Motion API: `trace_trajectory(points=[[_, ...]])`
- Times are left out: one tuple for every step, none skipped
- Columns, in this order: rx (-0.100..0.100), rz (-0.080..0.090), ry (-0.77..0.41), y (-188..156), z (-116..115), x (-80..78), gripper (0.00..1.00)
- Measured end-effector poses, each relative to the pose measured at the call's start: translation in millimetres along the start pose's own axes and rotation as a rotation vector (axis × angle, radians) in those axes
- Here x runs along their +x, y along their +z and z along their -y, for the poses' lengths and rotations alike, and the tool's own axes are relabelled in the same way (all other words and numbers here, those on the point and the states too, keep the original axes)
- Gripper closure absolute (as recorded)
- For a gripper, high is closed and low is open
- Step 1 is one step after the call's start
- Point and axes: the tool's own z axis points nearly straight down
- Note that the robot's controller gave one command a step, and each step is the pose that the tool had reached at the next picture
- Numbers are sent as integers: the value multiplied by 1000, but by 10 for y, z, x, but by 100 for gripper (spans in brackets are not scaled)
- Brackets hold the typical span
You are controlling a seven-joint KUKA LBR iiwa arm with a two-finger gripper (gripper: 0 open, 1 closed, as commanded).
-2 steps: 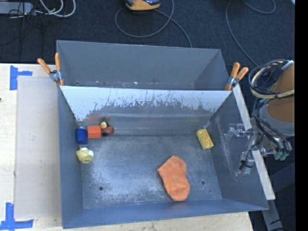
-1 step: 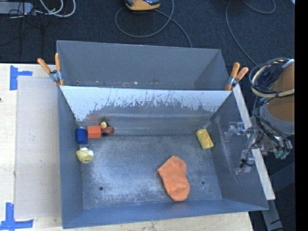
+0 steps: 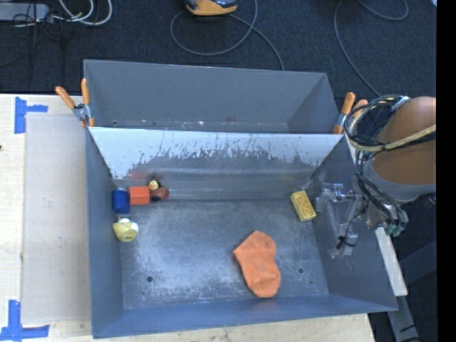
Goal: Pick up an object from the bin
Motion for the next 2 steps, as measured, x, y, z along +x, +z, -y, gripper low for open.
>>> trace_trajectory(points=[[-1, -7, -28, 390, -435, 188, 0], [-3, -2, -109, 792, -769, 259, 0]])
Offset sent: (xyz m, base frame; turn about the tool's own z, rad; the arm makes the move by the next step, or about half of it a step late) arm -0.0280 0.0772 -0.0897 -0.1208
